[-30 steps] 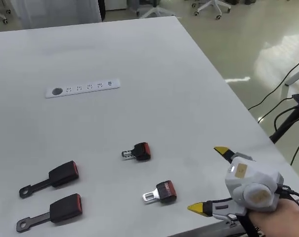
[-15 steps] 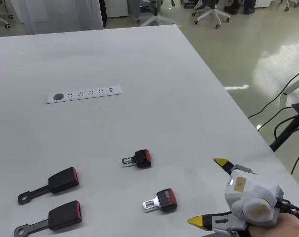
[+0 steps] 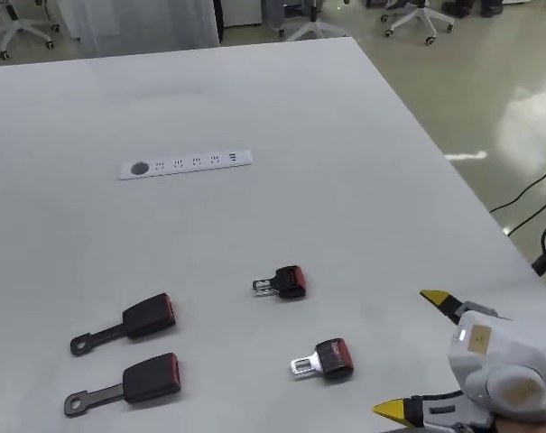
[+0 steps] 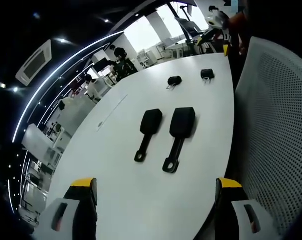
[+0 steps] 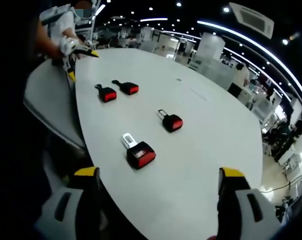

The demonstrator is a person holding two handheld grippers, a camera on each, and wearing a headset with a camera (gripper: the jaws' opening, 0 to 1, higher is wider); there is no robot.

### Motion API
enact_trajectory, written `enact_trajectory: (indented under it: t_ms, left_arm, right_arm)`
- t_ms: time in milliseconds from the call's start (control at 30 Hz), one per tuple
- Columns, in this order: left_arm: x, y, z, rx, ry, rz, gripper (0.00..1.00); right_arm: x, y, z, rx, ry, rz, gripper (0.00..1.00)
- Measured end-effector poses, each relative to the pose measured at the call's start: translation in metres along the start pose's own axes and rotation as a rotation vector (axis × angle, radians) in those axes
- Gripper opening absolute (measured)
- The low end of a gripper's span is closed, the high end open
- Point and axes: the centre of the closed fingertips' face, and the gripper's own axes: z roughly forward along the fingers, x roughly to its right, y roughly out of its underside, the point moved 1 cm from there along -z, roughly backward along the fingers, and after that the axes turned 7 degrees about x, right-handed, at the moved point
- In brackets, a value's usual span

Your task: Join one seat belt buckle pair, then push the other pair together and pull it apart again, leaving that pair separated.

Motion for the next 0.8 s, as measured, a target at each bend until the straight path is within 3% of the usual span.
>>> enact_trajectory:
  t_ms: [300,467,800]
  left_arm:
    - [0.001,0.003,0.001,-0.001,0.002,-0.004,1.0]
    - [0.001,0.004,0.001,-0.005,0.002,-0.004,1.0]
    - [0.004,0.007,0.002,-0.023,0.013,-0.009,1.0]
  right_arm:
    - [-0.004,-0.003,0.006,-0.006,-0.019,-0.011,1.0]
    - [-0.004,-0.001,0.01,-0.025,-0.026,0.03,1.0]
    - [0.002,-0.009,0.017,-0.001,-0.025,-0.034,1.0]
